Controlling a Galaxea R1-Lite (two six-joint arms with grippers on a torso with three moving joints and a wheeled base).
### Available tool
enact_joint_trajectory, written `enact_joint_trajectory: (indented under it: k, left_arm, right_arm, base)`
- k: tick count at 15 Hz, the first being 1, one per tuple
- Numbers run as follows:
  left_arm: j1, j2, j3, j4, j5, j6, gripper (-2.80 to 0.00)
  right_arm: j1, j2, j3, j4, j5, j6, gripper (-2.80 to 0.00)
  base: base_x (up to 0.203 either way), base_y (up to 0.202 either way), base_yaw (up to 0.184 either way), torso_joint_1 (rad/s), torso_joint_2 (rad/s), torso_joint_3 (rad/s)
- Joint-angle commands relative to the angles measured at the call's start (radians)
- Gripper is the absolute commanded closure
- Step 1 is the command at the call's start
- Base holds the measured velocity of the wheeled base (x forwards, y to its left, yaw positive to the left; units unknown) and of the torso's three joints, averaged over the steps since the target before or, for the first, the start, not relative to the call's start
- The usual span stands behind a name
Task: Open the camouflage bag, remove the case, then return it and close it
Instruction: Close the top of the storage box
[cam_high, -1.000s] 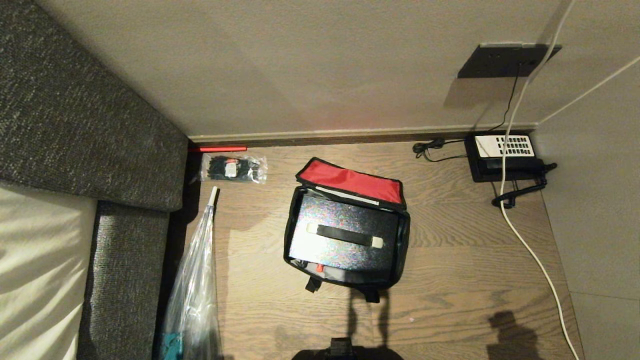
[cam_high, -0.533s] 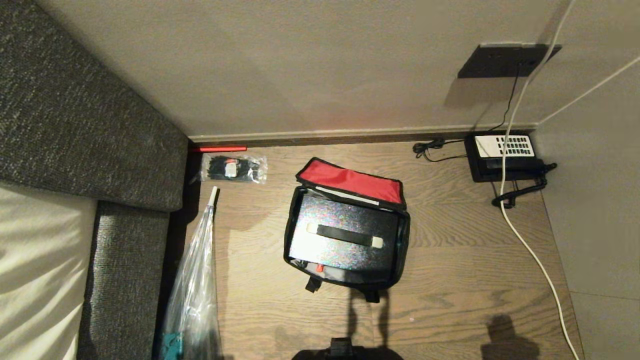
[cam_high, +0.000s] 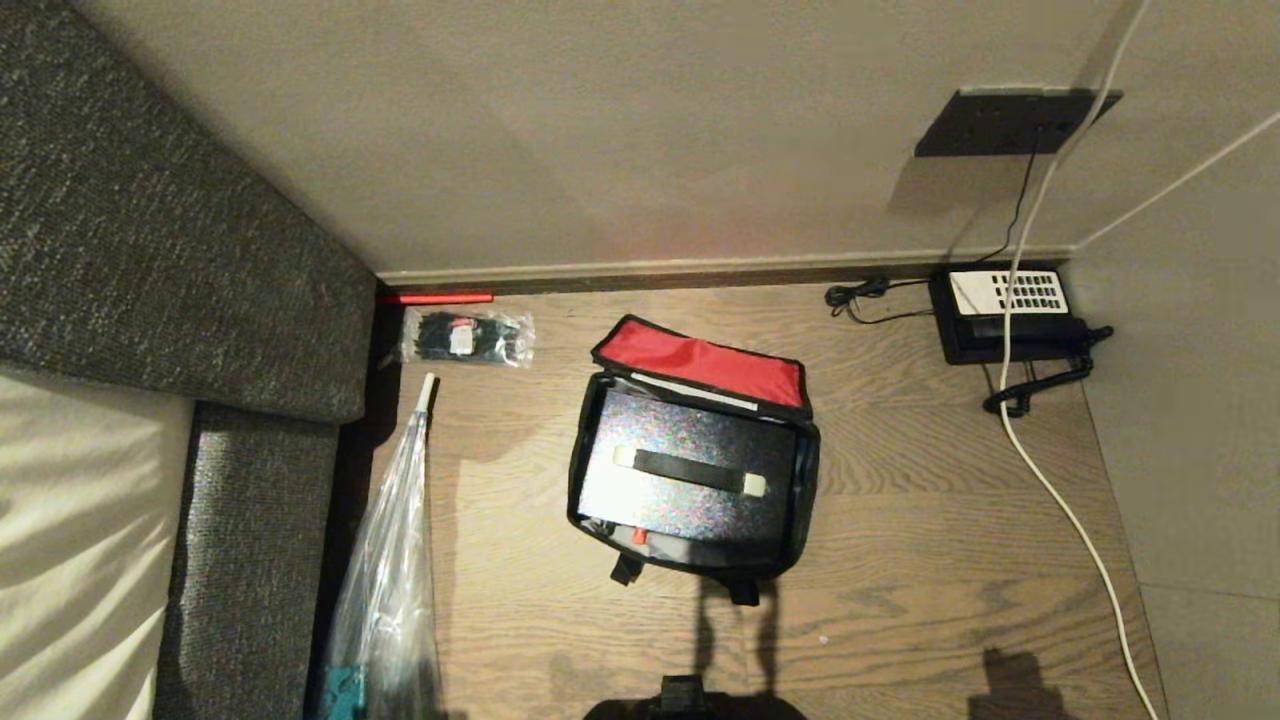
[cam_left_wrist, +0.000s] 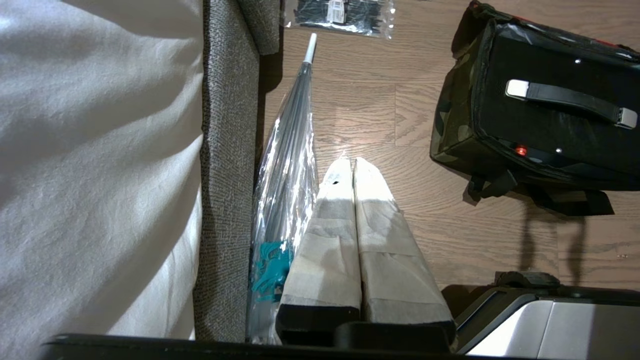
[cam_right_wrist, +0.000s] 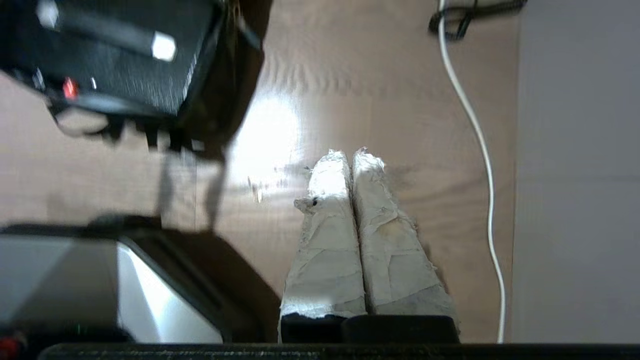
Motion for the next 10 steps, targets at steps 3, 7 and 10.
enact_joint_trajectory:
  k: [3,7,10]
  left_arm:
    - [0.001,-0.002,0.003,0.000,0.000,0.000,0.00]
    - [0.000,-0.001,0.003,0.000,0.000,0.001,0.00]
    - [0.001,0.000,0.003,0.005,0.000,0.002,0.00]
  right_arm:
    - [-0.002,-0.046,0.003,0.000,-0.004,0.021,0.00]
    - [-0.002,-0.046,0.003,-0.001,-0.007,0.031,0.00]
    - [-0.002,-0.046,0.003,-0.001,-0.007,0.032,0.00]
  base:
    - [0.000,0.000,0.000,0.000,0.00,0.000]
    - [0.000,0.000,0.000,0.000,0.00,0.000]
    - [0.000,0.000,0.000,0.000,0.00,0.000]
